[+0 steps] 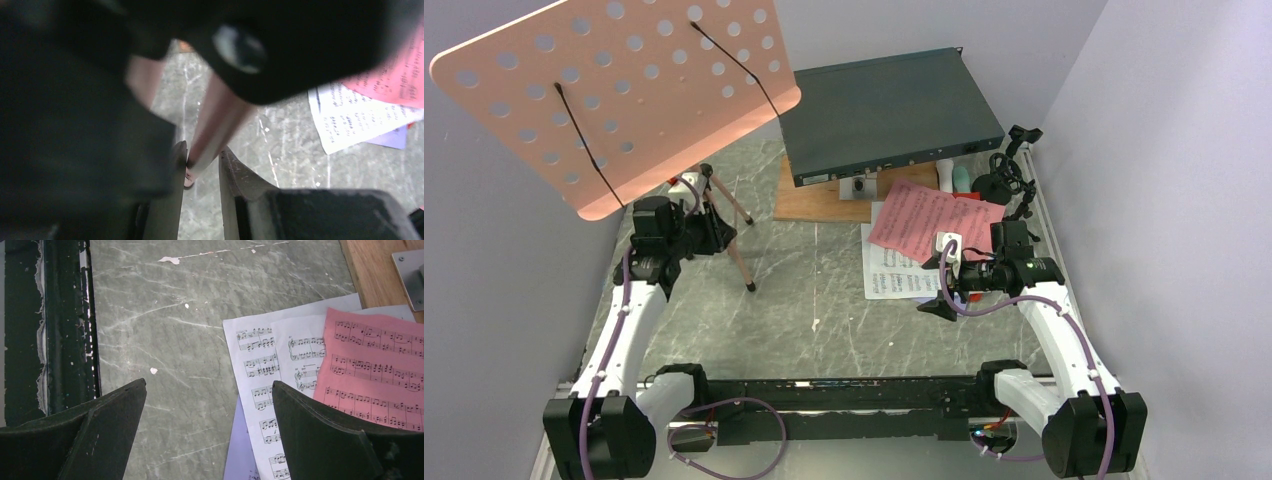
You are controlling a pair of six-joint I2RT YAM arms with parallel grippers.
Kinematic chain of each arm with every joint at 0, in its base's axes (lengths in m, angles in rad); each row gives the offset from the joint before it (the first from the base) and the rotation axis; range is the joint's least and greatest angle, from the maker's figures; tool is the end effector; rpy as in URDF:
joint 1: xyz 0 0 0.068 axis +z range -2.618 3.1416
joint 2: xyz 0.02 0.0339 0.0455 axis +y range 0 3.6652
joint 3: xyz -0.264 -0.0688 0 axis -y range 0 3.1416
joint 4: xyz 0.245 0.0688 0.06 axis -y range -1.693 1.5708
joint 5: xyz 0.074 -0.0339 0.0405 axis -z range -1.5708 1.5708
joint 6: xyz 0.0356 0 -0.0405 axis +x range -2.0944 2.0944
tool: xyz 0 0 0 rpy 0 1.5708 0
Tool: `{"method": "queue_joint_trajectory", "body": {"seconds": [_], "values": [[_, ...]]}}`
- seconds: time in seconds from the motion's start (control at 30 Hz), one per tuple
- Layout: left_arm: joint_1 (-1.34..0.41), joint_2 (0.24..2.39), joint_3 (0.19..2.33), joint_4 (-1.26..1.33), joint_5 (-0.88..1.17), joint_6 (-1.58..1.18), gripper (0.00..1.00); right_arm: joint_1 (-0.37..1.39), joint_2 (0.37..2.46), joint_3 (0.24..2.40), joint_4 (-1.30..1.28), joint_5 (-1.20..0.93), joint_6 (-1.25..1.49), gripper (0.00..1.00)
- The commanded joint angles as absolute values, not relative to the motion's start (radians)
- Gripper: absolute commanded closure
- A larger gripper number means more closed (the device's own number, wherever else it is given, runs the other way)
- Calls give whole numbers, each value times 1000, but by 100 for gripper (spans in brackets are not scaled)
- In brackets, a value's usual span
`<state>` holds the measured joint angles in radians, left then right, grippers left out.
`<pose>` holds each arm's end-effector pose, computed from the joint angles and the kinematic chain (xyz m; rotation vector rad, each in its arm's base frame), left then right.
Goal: Pack up the instrument practice props
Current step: Adjust the music stand at the center of the board.
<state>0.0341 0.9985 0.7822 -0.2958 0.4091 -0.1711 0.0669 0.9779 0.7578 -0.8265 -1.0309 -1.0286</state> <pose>0.2225 -0.0066 0.2892 0.0377 2.0755 -0.5090 0.1684 0.0419 0.2576 -1.3702 1.6314 0.7966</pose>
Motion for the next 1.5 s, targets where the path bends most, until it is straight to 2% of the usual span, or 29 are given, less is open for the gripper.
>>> {"method": "queue_joint_trajectory", "body": {"seconds": [0.0,0.37,0.63,0.73,1.17,1.47], "values": [[28,970,823,-380,513,-205,64,64,980,760,-828,-1076,-1049,0],[28,933,822,-428,546,-222,57,64,982,759,-828,-1077,-1049,0],[28,840,804,-476,530,-282,31,64,982,759,-830,-1076,-1051,0],[28,808,794,-492,517,-312,27,64,982,759,-831,-1076,-1052,0],[28,624,675,-414,491,-559,25,63,976,759,-833,-1073,-1054,0],[28,583,687,-472,414,-723,24,64,976,759,-836,-1075,-1057,0]]}}
